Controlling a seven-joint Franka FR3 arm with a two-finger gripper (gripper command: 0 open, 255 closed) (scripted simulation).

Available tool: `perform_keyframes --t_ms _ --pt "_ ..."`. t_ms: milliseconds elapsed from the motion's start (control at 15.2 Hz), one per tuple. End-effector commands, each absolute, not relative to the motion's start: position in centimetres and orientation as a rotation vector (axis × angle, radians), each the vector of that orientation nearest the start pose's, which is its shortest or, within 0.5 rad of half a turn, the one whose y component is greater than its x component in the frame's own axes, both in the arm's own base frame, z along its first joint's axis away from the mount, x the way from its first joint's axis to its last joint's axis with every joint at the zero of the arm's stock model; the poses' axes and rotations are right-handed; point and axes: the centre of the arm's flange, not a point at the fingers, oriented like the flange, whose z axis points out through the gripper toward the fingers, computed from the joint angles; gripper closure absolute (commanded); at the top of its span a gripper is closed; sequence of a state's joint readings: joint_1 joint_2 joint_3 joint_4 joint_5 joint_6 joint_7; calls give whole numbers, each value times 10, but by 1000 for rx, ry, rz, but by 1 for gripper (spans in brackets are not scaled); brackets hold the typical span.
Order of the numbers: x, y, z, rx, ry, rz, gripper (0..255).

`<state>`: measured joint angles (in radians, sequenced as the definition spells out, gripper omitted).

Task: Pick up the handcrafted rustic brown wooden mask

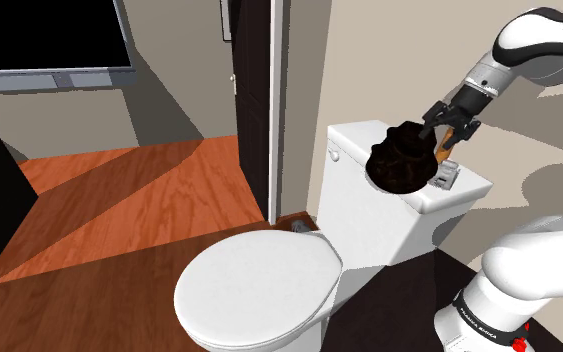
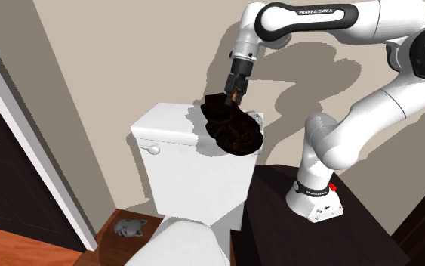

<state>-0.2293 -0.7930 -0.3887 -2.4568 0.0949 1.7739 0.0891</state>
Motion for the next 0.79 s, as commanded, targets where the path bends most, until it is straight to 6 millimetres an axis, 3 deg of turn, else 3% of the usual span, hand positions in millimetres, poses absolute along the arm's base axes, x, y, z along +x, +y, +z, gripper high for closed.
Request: perform_keyframes --t_ms 0,132,198,726 --pt "264 -205 532 -2655 857 -203 0" --pt "264 -205 532 -2655 857 -203 0" --pt "263 -205 532 -2655 857 -203 255" --pt "264 -205 532 -2655 857 -203 255"
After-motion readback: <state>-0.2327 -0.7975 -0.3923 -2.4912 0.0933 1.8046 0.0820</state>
